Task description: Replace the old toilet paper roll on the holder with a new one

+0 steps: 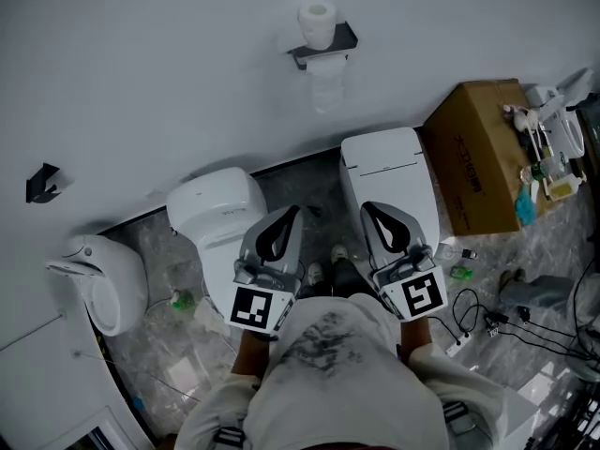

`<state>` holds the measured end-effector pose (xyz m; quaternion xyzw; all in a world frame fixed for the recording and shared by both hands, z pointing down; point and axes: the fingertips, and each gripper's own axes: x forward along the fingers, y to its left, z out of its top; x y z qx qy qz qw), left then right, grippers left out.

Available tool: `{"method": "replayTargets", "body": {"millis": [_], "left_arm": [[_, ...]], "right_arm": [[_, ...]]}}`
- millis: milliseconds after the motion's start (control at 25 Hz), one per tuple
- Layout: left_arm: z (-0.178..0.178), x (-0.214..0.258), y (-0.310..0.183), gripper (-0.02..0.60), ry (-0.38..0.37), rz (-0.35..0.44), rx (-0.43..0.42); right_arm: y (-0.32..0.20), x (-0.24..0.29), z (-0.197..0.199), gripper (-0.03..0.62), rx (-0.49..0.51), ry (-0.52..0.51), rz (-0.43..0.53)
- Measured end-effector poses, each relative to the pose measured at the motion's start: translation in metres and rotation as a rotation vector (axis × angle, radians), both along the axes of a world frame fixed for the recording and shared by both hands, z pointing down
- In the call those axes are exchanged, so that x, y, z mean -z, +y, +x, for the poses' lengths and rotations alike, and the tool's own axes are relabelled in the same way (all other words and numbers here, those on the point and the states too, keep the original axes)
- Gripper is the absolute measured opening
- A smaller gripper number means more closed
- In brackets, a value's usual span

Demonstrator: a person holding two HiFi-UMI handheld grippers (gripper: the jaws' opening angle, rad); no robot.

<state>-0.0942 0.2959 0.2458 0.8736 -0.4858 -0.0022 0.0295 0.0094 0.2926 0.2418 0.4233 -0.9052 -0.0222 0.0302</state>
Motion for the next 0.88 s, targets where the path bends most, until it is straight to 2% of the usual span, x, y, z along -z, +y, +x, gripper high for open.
{"method": "replayTargets", "body": {"millis": [480,880], "left_arm": [[-0.006,-0.012,-0.045,0.000,-0.002,-0.028,0.017],[0.003,-0.022,-0.101,0.000,-0.017,-0.062,0.040]], "right_arm": [[-0.047,-0.007,-0.009,0.002,0.017,0.019,-0.018],[-0.106,-0.016,0.000,0.002,0.037,0.025,-0.044]]}}
